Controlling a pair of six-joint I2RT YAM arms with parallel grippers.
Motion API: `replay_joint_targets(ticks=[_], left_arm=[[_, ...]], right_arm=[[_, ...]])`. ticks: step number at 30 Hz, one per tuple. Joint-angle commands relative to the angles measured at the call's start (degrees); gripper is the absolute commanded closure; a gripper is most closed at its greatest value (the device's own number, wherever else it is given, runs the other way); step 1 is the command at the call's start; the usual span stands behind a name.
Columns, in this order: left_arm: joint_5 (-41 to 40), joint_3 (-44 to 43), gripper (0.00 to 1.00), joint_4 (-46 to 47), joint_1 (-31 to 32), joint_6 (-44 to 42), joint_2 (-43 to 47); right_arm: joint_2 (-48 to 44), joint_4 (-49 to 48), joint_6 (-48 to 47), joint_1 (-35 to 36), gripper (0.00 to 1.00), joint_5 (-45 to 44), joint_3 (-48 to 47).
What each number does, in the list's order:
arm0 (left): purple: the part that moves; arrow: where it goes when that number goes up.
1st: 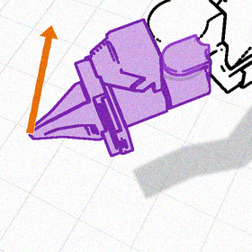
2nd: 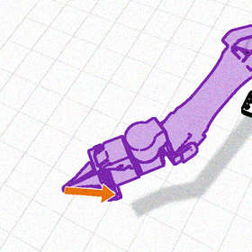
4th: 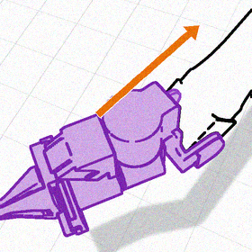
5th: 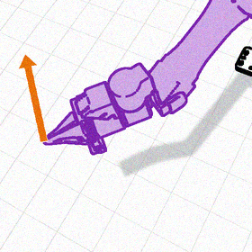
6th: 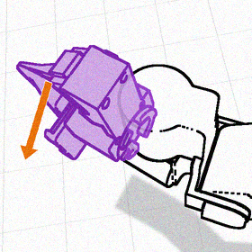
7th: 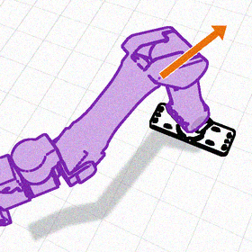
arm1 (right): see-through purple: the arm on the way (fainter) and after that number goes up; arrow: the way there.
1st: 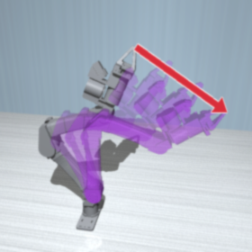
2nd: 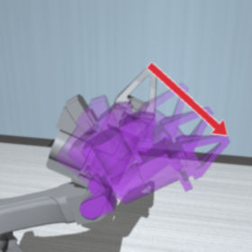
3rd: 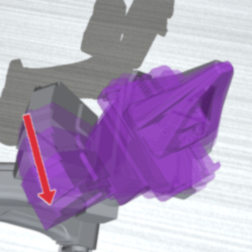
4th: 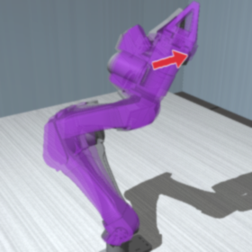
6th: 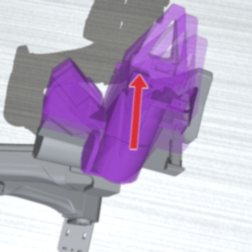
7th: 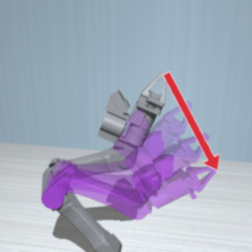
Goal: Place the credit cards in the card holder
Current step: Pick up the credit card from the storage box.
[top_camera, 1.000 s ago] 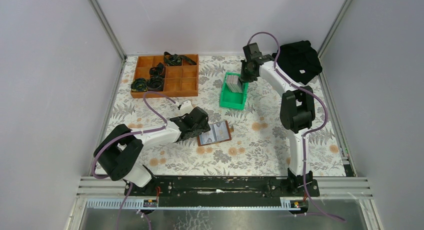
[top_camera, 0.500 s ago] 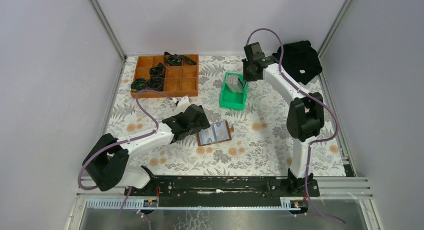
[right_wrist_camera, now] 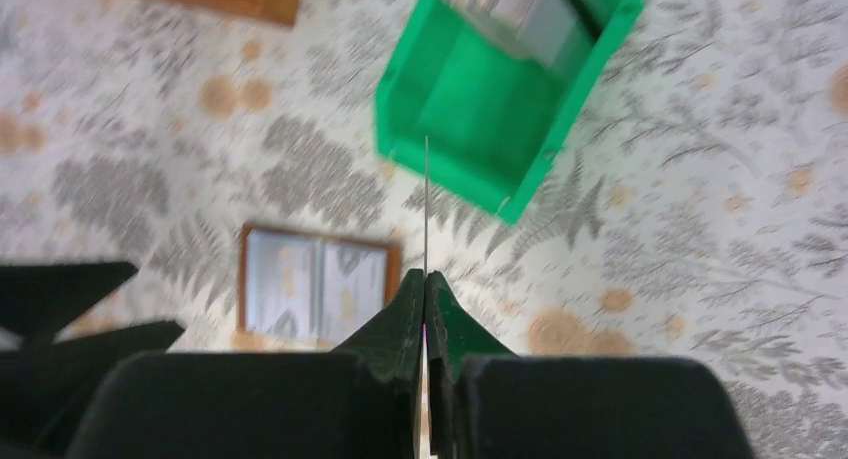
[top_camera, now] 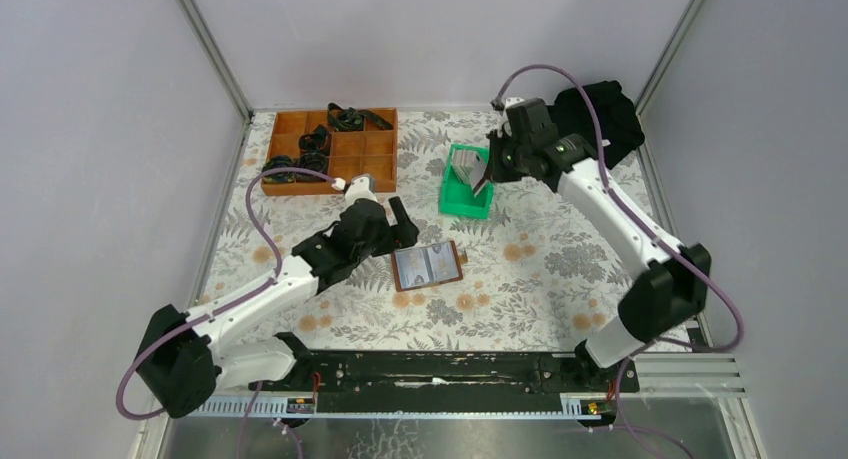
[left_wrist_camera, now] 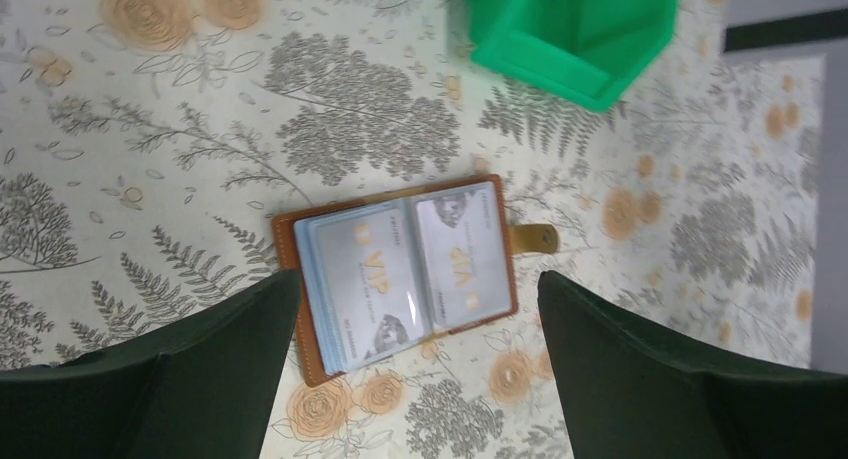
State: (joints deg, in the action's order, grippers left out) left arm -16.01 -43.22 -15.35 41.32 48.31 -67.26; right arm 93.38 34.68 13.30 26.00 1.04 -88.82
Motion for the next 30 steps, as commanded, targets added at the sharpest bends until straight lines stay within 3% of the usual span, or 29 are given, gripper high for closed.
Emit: replay_joint_targets(ticks=[1, 9, 18, 30], left_arm=[[7.14, -0.41, 0.03, 6.34, -0.92, -7.12, 4.57], [25.32, 2.52, 0.02, 14.43, -4.02, -11.11, 9.79], [47.08, 2.66, 0.04, 21.22, -4.44, -10.96, 5.17], [57.85, 6.13, 0.12, 27.85, -4.49, -6.55, 4.13]], right_arm=[[-8.87, 2.98, 0.27, 1.68, 1.00, 12.22, 6.03], [-20.67, 4.05, 2.60, 4.20, 1.00, 29.30, 18.34], [-27.72, -1.46, 8.06, 6.69, 1.00, 39.16, 26.80], [-27.80, -5.99, 10.57, 6.70, 1.00, 44.70, 29.09]])
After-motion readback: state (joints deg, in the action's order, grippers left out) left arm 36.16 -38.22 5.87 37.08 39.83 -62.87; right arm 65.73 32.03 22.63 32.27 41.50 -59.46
